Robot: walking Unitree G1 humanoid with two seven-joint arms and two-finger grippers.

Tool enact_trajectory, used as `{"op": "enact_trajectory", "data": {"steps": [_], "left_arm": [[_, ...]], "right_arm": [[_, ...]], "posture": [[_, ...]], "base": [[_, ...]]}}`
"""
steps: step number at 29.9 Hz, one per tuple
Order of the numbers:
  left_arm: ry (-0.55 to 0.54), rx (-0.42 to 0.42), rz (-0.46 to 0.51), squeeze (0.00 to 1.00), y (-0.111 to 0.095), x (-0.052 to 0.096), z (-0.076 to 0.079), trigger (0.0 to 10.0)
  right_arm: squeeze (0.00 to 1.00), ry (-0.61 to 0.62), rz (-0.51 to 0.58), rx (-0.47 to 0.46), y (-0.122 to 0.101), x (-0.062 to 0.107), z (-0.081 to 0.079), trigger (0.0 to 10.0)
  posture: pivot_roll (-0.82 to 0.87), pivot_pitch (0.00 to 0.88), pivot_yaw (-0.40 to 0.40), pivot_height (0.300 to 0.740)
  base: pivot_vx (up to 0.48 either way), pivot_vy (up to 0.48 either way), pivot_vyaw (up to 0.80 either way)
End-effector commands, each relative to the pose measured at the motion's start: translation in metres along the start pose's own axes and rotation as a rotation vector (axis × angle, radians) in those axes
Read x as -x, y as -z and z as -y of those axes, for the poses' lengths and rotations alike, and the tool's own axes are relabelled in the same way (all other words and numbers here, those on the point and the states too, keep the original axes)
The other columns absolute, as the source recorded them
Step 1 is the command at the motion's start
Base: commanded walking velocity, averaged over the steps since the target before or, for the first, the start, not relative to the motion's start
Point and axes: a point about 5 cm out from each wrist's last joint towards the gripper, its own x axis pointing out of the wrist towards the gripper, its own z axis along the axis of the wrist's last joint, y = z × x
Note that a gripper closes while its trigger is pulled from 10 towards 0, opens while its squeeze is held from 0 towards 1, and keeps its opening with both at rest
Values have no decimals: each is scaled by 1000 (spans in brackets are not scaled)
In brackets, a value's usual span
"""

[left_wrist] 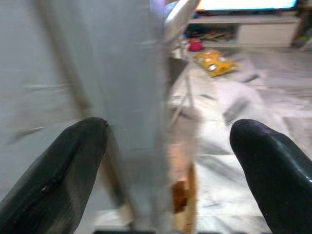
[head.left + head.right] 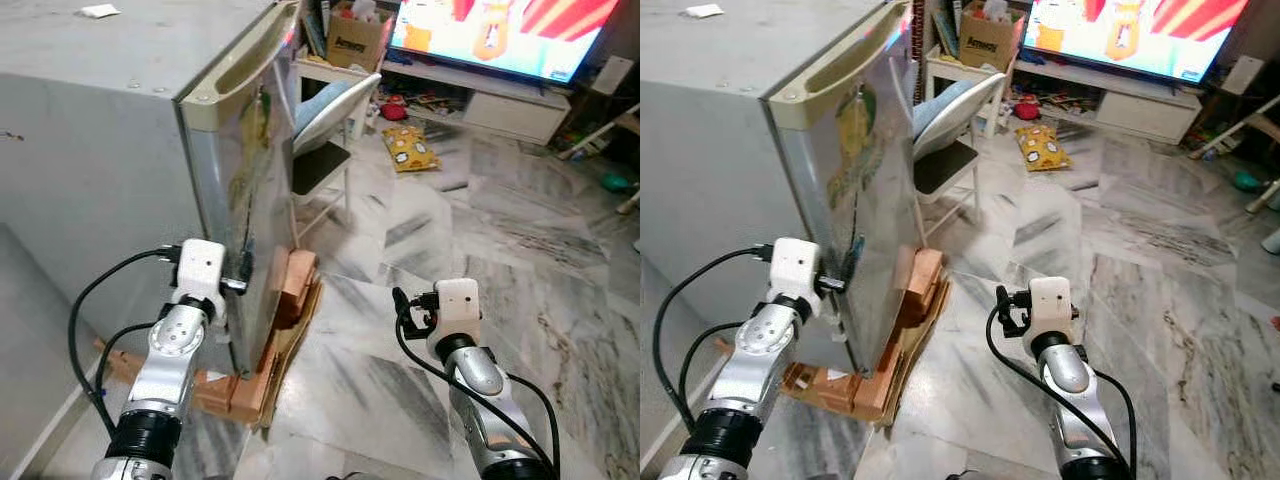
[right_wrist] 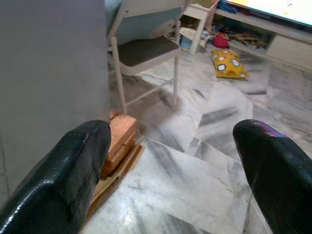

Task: Restocking fridge

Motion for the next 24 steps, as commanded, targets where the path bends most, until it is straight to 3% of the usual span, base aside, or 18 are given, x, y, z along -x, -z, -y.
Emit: {"op": "enact_trajectory", "data": {"steps": [1, 9, 13, 18, 22, 24], "left_arm": [[43, -7, 23, 0, -5, -2, 8, 10000], [-3, -33, 37, 0, -12, -13, 4, 10000], [-75, -58, 24, 0, -18, -25, -11, 10000], [-64, -40, 65, 0, -36, -37, -11, 10000], [28, -19, 126, 0, -59, -48, 10, 10000], [197, -47, 168, 0, -73, -51, 45, 10000]], "right_arm": [[0, 14, 8, 9, -5, -1, 3, 10000], [0, -7, -31, 20, 0, -2, 3, 10000], [0, -51, -165, 55, 24, 7, 2, 10000], [0, -101, -241, 69, 39, 18, -1, 10000], [0, -132, -300, 83, 48, 21, -2, 10000], [0, -149, -341, 93, 52, 22, -2, 10000]], "posture": [[86, 0, -87, 740], [80, 0, -85, 740], [81, 0, -87, 740], [78, 0, -86, 740], [77, 0, -85, 740], [87, 0, -91, 740]], "base": [[0, 0, 0], [0, 0, 0], [0, 0, 0], [0, 0, 0], [0, 0, 0], [0, 0, 0]]}}
